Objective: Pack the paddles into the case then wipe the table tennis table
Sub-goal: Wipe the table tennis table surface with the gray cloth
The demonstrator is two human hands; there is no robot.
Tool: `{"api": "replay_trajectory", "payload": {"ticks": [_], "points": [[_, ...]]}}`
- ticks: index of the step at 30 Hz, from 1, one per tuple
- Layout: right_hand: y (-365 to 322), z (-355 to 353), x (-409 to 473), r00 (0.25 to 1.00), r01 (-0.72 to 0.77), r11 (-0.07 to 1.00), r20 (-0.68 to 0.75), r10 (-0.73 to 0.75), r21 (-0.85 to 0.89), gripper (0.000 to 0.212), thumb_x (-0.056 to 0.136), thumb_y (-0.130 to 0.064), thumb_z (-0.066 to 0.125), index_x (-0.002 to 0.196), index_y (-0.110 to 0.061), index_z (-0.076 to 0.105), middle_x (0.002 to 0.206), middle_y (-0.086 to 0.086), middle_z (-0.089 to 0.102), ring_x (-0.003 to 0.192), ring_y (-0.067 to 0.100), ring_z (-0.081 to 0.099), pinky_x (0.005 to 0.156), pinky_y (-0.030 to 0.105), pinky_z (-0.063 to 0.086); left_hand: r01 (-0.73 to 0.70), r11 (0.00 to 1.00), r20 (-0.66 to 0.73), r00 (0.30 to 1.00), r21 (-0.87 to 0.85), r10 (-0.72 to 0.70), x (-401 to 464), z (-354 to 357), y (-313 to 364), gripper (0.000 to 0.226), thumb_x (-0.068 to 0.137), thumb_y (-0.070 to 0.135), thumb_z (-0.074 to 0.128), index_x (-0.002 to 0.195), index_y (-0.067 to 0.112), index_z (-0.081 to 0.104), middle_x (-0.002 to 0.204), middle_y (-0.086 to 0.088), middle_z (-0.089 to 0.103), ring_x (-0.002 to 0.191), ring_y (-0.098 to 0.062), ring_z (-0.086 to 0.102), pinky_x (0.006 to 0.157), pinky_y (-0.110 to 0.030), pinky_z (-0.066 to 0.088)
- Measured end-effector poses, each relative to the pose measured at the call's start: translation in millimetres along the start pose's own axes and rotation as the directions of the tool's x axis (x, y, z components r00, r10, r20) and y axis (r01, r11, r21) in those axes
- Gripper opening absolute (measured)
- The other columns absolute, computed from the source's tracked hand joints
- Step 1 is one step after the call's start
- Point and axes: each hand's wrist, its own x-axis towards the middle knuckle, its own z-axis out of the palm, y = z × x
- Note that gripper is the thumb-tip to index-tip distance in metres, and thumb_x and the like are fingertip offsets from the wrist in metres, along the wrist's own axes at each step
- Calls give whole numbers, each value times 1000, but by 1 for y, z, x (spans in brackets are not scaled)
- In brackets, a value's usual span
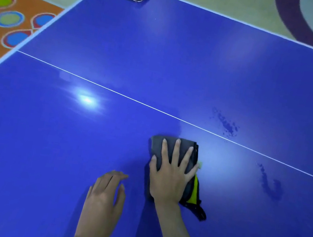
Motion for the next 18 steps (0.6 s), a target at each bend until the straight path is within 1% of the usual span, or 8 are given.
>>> {"api": "replay_trajectory", "payload": {"ticks": [3, 6, 10, 13, 16, 18], "points": [[-3, 5, 50, 1000, -13, 1000, -24, 13, 22, 62, 102, -56, 30, 161, -39, 30, 172, 0, 19, 160, 33, 7, 121, 70, 7, -66, 997, -57, 996, 32, 68, 6, 15, -10, 31, 98, 30, 43, 119, 26, 66, 125, 13, 61, 122, -13, 58, 91, -37, 51], [-6, 5, 88, 1000, -30, 998, -7, 31, 51, 64, 101, -57, 24, 163, -39, 24, 174, -1, 11, 160, 30, 2, 123, 66, 3, -75, 996, -55, 996, 43, 77, 12, 25, -15, 34, 97, 30, 43, 119, 25, 68, 123, 13, 63, 114, -13, 61, 92, -32, 44], [-7, 3, 109, 999, -41, 997, 25, 40, 59, 62, 105, -54, 25, 164, -39, 15, 174, -2, 3, 160, 27, -5, 124, 63, -3, -121, 991, -17, 992, 63, 122, 14, 22, -14, 33, 98, 27, 44, 120, 22, 68, 121, 11, 64, 111, -14, 60, 94, -35, 46], [-3, 3, 97, 1000, -14, 999, 13, 13, 29, 60, 106, -52, 25, 164, -38, 17, 174, -1, 8, 160, 26, 0, 125, 59, -2, -170, 979, 3, 985, 114, 171, 12, 19, -15, 28, 96, 18, 52, 119, 20, 67, 122, 7, 62, 113, -17, 57, 96, -39, 48], [-1, 4, 61, 999, -1, 1000, -43, 1, 7, 60, 105, -51, 26, 163, -35, 26, 173, 1, 18, 159, 27, 10, 126, 59, 6, -256, 950, 49, 967, 176, 251, 12, 15, -19, 28, 96, 16, 51, 118, 17, 68, 125, 0, 61, 116, -21, 57, 96, -43, 51], [1, 3, 25, 998, -5, 1000, -67, 6, 13, 60, 104, -51, 28, 162, -34, 31, 171, 2, 23, 159, 28, 16, 126, 59, 11, -315, 927, 87, 949, 206, 303, 12, 14, -23, 26, 96, 10, 57, 119, 16, 68, 125, -2, 62, 117, -23, 59, 96, -44, 52]]}}
